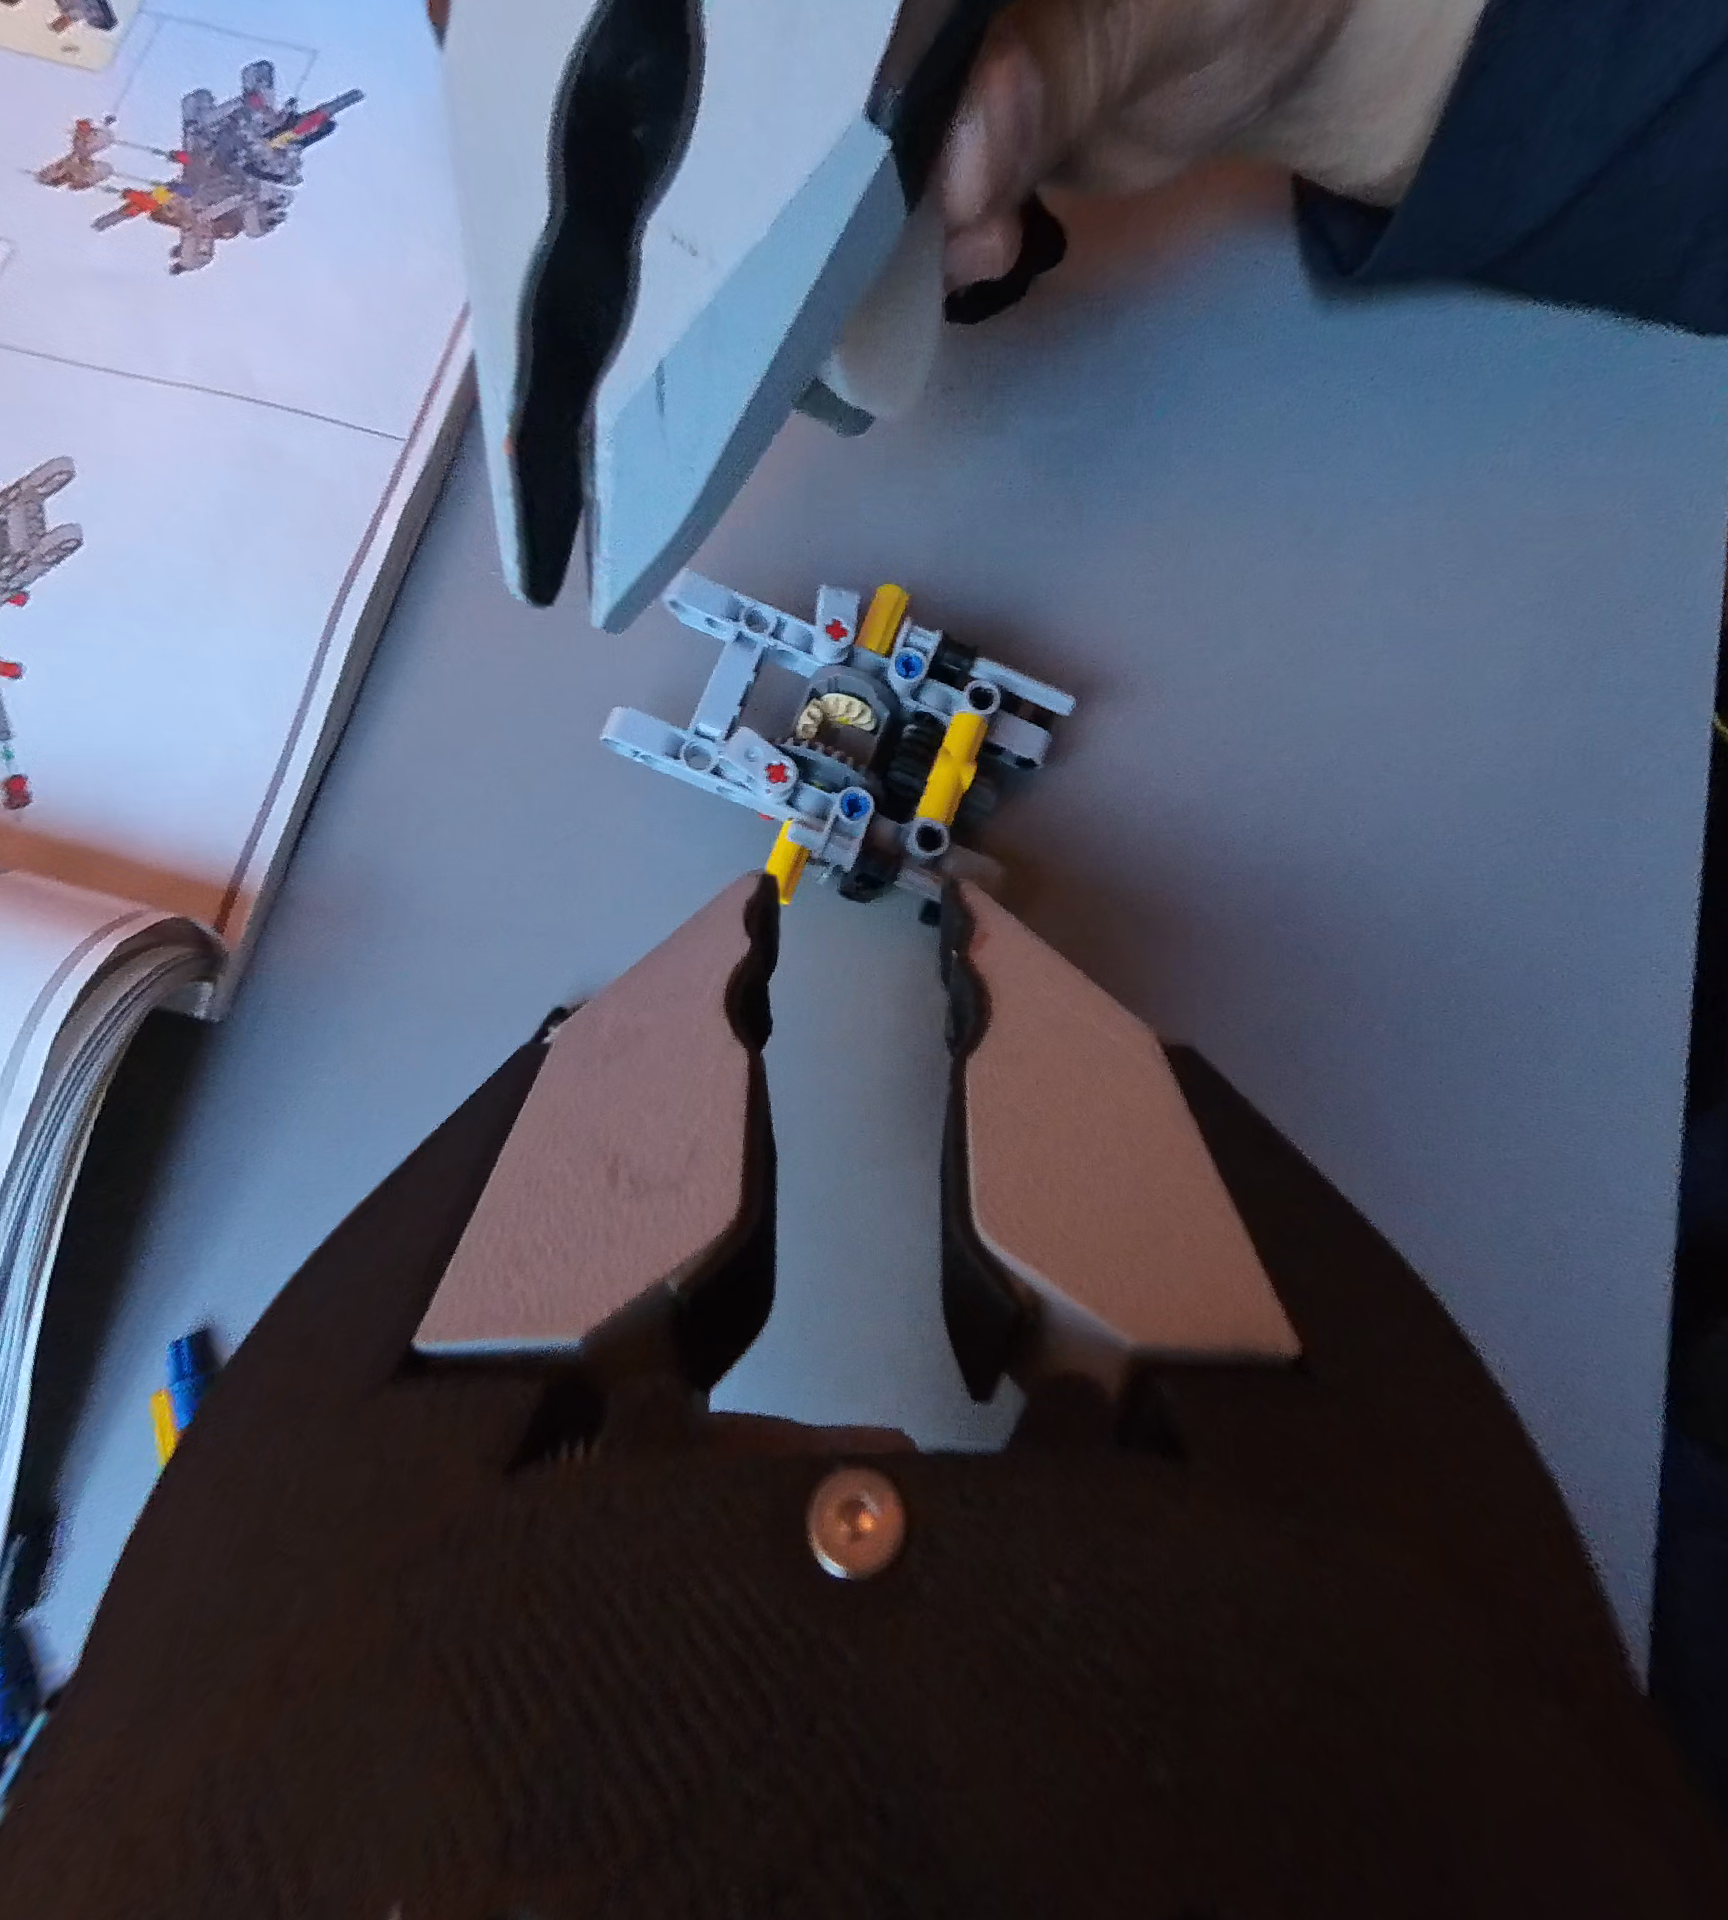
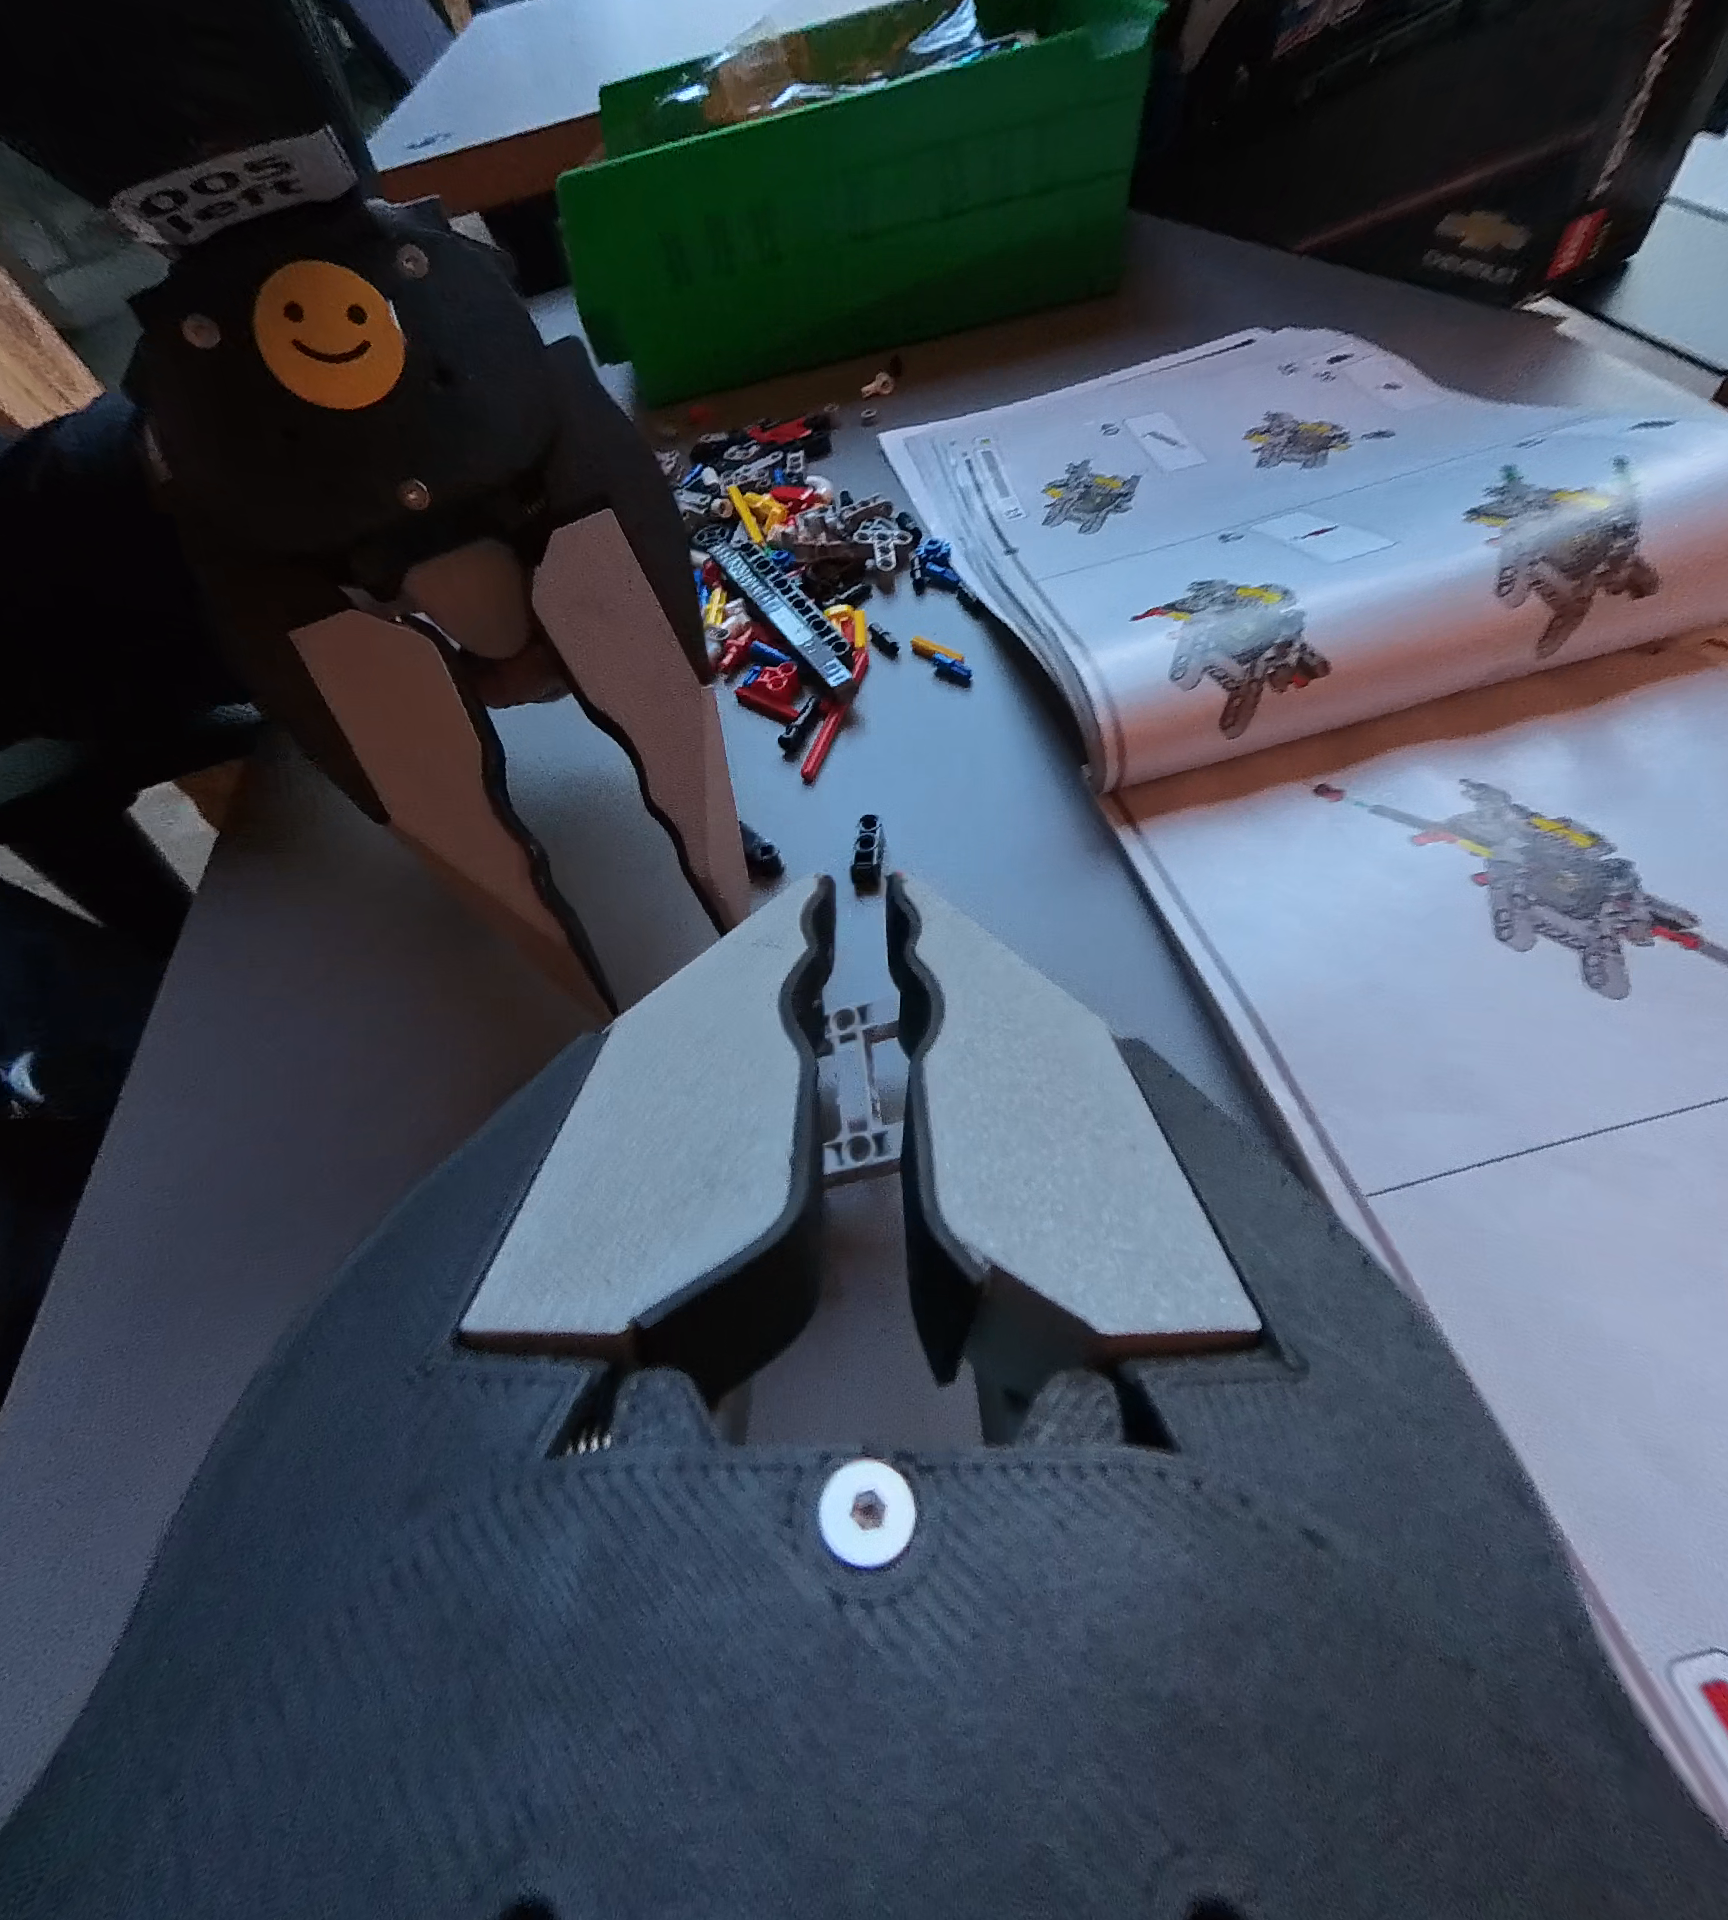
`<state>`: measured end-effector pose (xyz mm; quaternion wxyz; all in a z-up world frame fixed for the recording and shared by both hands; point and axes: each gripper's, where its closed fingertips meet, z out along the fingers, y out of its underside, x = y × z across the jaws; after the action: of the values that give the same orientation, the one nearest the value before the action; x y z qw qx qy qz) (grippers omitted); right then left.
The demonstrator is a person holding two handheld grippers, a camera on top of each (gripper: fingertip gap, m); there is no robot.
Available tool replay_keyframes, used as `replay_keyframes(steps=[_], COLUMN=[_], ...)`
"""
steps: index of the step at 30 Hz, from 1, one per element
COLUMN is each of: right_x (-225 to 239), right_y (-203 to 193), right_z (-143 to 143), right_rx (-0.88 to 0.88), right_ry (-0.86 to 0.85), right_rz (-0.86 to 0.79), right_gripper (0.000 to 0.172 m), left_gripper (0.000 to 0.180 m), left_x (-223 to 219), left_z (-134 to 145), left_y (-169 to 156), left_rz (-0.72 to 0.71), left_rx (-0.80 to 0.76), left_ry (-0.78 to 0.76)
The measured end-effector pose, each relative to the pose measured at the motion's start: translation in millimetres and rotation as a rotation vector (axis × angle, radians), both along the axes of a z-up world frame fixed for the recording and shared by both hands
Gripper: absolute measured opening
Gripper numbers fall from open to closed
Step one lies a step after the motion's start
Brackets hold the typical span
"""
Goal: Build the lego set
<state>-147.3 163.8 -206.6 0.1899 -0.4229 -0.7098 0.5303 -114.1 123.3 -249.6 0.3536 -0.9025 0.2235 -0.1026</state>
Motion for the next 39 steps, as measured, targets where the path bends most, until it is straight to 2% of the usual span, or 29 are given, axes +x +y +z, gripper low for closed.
replay_keyframes(steps=[4,8,15,27,37,39], right_x=[2.7,4.5,1.8,0.3,19.2,29.5], right_y=[-4.4,-10.2,-2.5,2.9,-6.9,-14.7], right_z=[-6.4,-9.9,-12.6,-4.8,1.3,-0.1], right_rx=[-0.002,-0.024,-0.045,-0.044,0.102,0.137], right_ry=[-0.02,-0.043,-0.063,-0.025,0.121,0.141], right_rz=[0.022,0.054,0.025,-0.003,0.007,-0.005], right_gripper=[0.008,0.014,0.022,0.033,0.045,0.046], left_gripper=[0.043,0.06,0.059,0.059,0.051,0.048], left_x=[12.1,2.2,0.8,-0.3,21.7,37.7], left_z=[-7.9,-19.4,-23.8,-22.2,-22.8,-20.8], left_y=[-7.1,-8.0,-6.5,-4.3,-21.6,-32.8], left_rz=[-0.075,-0.077,-0.055,-0.062,-0.126,-0.186], left_rx=[-0.006,0.004,0.002,0.022,-0.013,-0.02], left_ry=[-0.035,0.093,0.017,0.069,0.07,0.025])
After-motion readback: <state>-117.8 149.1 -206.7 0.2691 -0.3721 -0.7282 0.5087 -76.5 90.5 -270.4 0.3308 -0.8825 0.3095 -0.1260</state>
